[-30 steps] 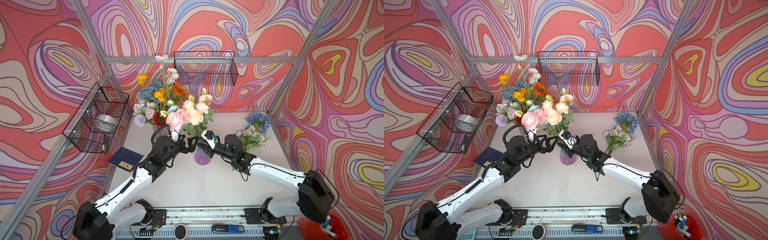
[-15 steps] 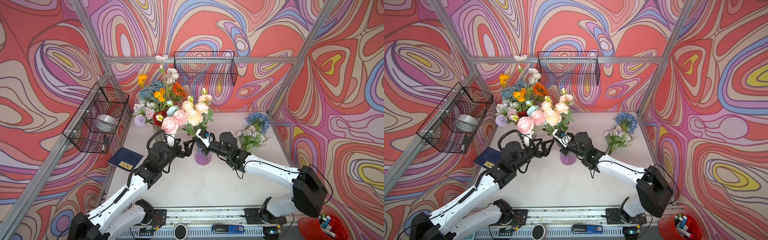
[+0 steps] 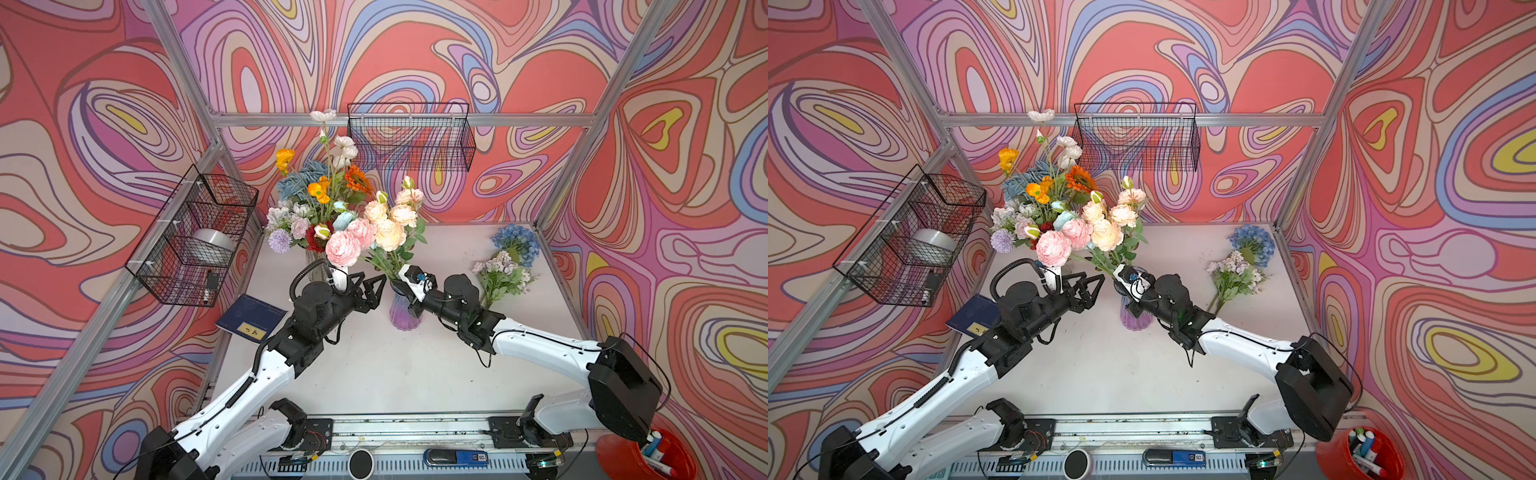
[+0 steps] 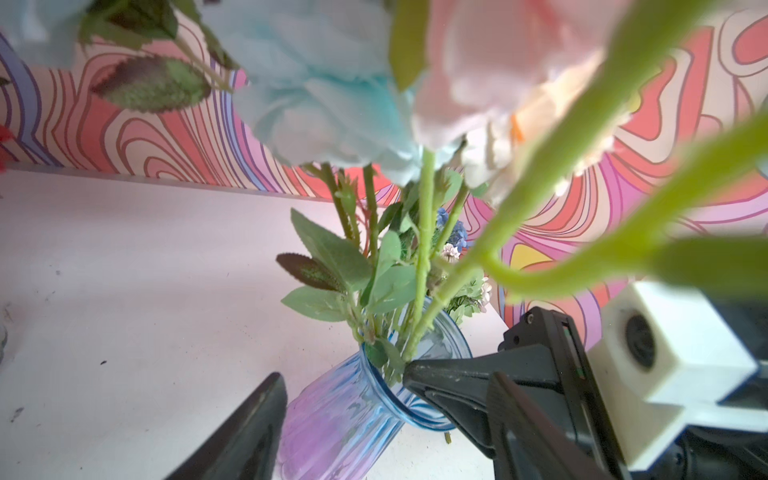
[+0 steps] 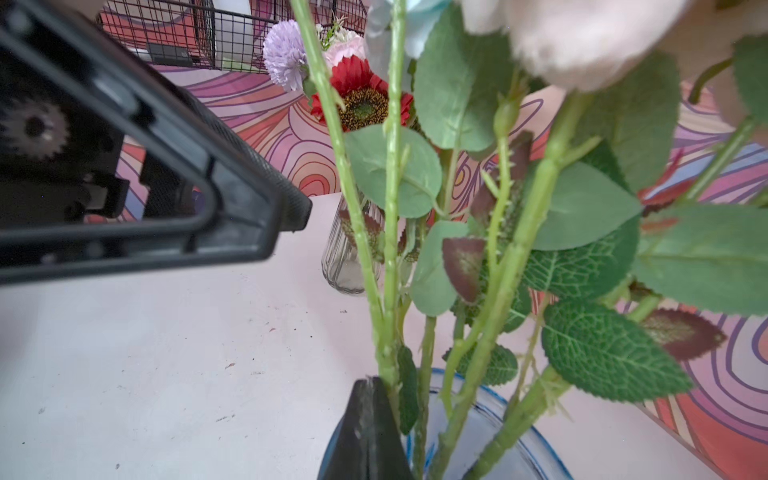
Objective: Arrange the flowers into the vase
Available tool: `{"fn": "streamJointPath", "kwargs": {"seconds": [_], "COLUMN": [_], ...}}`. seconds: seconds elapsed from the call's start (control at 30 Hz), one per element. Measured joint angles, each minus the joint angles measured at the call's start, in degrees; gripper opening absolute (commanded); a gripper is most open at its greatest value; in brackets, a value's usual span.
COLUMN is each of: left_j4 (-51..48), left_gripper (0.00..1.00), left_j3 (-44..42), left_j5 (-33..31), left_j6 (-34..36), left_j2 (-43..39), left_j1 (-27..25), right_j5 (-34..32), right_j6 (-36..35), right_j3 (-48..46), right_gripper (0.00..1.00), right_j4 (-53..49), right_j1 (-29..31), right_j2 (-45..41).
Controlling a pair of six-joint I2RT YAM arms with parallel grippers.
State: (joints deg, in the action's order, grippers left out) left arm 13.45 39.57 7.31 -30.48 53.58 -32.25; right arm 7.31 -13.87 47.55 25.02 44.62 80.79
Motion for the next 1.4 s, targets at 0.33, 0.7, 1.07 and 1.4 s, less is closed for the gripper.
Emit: {"fn": "streamJointPath", "kwargs": {"seconds": [0.33, 0.7, 1.07, 1.4], "left_j4": [4.4, -3.0, -5.2, -5.1], "left_gripper": [0.65, 0.72, 0.77, 0.87], "left_j3": [-0.4, -5.0, -7.1, -7.2], "left_j5": [-0.1, -1.5, -3.0, -2.9], "left_j6": [-0.1, 1.6, 2.4, 2.2], "left_j2": [-0.2, -6.0, -7.7, -5.8], "left_j1": [0.0, 0.0, 0.0, 0.0], "right_j5": [1.1, 1.5, -5.8, -15.9], "right_j6": [-3.0, -13.4, -20.4, -23.2], "right_j3": [0.4, 8.1, 11.2, 9.5], "right_gripper": [0.17, 0.13, 0.23, 0.30], "right_j4": [-0.4, 1.7, 3.6, 4.9], "right_j1": [1.9, 6.9, 8.9, 9.3], "right_j2": [-4.7, 0.7, 5.7, 5.5]}}
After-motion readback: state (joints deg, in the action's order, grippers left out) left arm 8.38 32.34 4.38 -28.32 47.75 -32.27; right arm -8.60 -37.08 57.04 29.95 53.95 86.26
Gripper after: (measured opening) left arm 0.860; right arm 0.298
